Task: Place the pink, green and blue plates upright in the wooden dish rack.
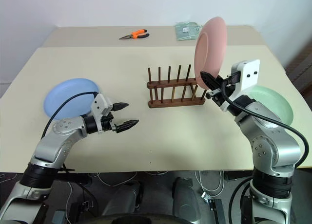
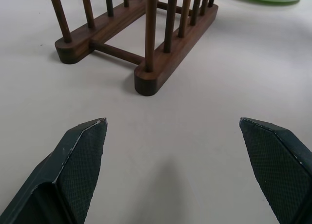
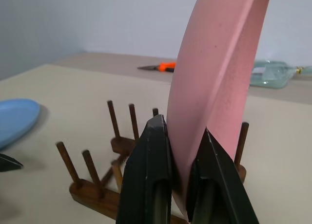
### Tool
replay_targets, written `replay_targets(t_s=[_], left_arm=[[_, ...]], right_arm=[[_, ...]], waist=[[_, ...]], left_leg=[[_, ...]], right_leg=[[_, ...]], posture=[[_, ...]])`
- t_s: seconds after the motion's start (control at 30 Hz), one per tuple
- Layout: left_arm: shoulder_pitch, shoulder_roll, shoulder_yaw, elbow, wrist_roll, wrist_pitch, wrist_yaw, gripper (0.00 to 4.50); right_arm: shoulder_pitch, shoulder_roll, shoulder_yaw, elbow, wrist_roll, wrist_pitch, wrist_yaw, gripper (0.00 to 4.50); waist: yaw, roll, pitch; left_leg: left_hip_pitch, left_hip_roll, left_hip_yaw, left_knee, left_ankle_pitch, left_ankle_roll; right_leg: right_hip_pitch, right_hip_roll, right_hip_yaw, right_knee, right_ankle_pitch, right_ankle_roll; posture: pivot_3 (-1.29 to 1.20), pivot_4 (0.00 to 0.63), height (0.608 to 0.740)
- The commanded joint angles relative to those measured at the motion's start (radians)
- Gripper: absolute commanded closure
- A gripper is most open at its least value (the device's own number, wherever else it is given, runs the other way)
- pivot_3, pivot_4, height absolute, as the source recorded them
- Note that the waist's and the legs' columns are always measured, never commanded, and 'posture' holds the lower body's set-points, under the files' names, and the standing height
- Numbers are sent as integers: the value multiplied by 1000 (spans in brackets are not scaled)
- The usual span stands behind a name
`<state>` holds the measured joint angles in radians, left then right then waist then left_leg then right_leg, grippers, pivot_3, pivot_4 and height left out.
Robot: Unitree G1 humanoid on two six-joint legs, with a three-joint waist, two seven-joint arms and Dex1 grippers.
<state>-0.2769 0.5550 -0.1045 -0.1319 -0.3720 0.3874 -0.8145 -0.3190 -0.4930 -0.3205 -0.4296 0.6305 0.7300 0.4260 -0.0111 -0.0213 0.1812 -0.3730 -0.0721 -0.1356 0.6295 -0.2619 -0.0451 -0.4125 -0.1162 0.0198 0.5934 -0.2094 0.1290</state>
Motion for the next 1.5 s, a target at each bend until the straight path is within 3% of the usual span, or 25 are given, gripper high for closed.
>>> replay_targets(t_s=[0.03, 0.27, 0.43, 0.5, 0.57, 0.7, 0.9, 1.0, 1.23, 1.37, 1.5], left_arm=[[3, -4, -3, -39, 9, 0, -5, 16], [27, -4, 1, -53, 19, 2, -2, 0], [34, -6, -8, -56, 26, 4, -5, 0], [30, -10, -22, -49, 33, 1, -14, 0], [18, -14, -39, -32, 41, -6, -30, 0], [-14, -27, -67, 5, 55, -20, -59, 0], [-48, -54, -98, 23, 75, -27, -84, 0], [-46, -62, -105, 9, 78, -20, -84, 0], [-15, -56, -99, -31, 78, -6, -74, 0], [0, -50, -94, -41, 81, -1, -69, 0], [0, -44, -87, -30, 81, -4, -63, 0]], right_arm=[[-39, -31, -2, 65, 5, -31, 46, 4108], [-64, -107, -8, 126, -85, -132, 75, 725], [-3, -157, -164, 111, -40, -134, 67, 725], [78, -189, -258, 113, -15, -116, 93, 223], [206, -230, -294, 100, -56, -128, 134, 65], [416, -303, -179, 100, -263, -253, 163, 65], [436, -347, 17, 283, -571, -390, 51, 65], [392, -355, 83, 392, -673, -440, 0, 927], [333, -351, 111, 493, -755, -530, -49, 4455], [299, -354, 46, 437, -734, -568, -76, 4455], [166, -301, -107, 286, -540, -523, -78, 4455]], waist=[[0, 0, 0], [0, 0, 0], [9, 0, 0], [22, 0, 0], [30, 0, 0], [21, 1, 0], [-1, 2, 0], [0, 2, 0], [7, 1, 0], [4, 2, 1], [-3, 6, 1]], left_leg=[[0, 0, 0, 0, 0, 0], [0, 0, 0, 0, 0, 0], [-1, 0, 0, 0, 0, 0], [-1, 0, 0, 1, 0, 0], [-1, 0, 0, 1, -1, 1], [0, -1, 2, 1, -1, 2], [1, 1, 4, 1, -1, 2], [0, 0, 4, 1, -1, 2], [0, 0, 3, 2, -1, 2], [0, 0, 2, 2, -1, 2], [1, 0, 3, 2, -1, 2]], right_leg=[[0, 0, 0, 0, 0, 0], [0, 0, 0, 0, 0, 0], [0, 0, 0, 0, 0, 0], [1, 0, 0, -1, 0, 0], [2, 0, -1, -2, 0, 0], [3, -1, -1, -3, -3, 4], [3, -1, 0, -3, -2, 3], [2, -1, 0, -4, -2, 3], [3, -2, 0, -4, -2, 3], [3, -1, 0, -4, -2, 3], [3, -1, 1, -4, -2, 3]], posture=[[0, 150, 740], [0, 150, 740], [0, 150, 740], [0, 150, 740], [0, 150, 740], [0, 150, 740], [0, 150, 740], [0, 150, 740], [0, 150, 740], [0, 150, 740], [0, 150, 740]])
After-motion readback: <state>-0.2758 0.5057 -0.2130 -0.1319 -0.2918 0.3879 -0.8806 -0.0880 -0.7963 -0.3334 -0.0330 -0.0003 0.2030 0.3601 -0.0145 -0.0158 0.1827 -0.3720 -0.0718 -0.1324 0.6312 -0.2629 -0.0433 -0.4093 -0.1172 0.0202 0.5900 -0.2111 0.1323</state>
